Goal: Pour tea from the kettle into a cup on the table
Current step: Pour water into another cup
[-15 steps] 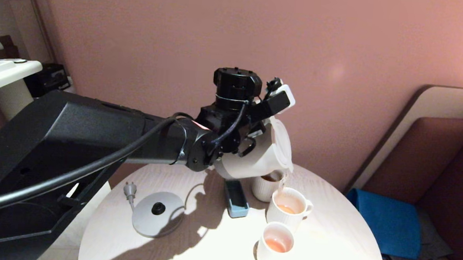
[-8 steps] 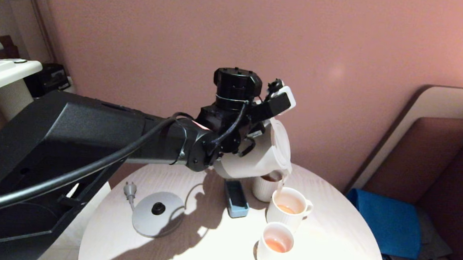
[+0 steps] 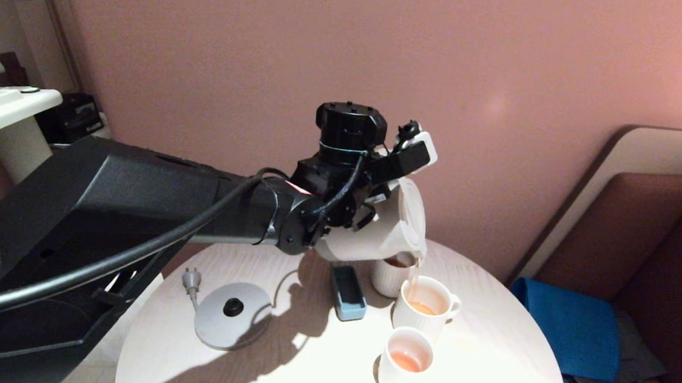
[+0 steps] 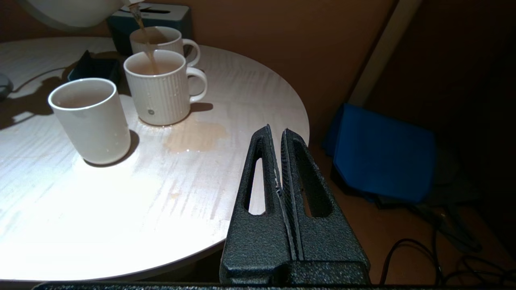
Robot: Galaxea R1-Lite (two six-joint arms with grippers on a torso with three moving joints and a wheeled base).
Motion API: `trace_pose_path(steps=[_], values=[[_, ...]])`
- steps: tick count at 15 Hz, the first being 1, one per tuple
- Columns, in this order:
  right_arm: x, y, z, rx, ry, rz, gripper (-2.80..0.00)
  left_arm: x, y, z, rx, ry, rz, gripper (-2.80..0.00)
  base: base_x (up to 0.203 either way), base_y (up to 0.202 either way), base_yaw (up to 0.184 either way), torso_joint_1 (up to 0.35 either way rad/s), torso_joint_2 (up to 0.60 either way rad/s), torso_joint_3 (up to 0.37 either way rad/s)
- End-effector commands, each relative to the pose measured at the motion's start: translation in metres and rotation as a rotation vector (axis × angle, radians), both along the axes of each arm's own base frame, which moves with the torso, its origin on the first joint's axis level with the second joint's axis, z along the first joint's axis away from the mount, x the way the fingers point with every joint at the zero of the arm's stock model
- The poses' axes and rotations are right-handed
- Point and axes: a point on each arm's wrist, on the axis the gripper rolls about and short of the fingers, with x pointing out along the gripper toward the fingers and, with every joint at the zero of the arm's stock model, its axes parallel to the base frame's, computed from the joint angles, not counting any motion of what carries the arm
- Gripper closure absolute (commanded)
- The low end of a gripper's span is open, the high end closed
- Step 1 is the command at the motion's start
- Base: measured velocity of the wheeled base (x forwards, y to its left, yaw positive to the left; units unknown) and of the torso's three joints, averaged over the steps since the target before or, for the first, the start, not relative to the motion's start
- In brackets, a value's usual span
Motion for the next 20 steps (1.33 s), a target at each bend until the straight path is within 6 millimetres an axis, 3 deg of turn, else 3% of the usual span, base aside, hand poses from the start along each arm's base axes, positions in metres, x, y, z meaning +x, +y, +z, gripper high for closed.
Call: trace_pose_path(steps=[1,20], values=[[0.0001,0.0,0.0,-0.001,0.001,0.0,0.0,-0.0001,-0.0006,-0.0007,0.011,-0.005,0.001,0.0,0.0,0.0,0.0,0.0,0.0,0.0],[0.0001,0.0,0.0,-0.001,0.001,0.0,0.0,-0.0084,-0.0084,0.0012,0.068,-0.031,-0.022,0.0,0.0,0.0,0.0,0.0,0.0,0.0]])
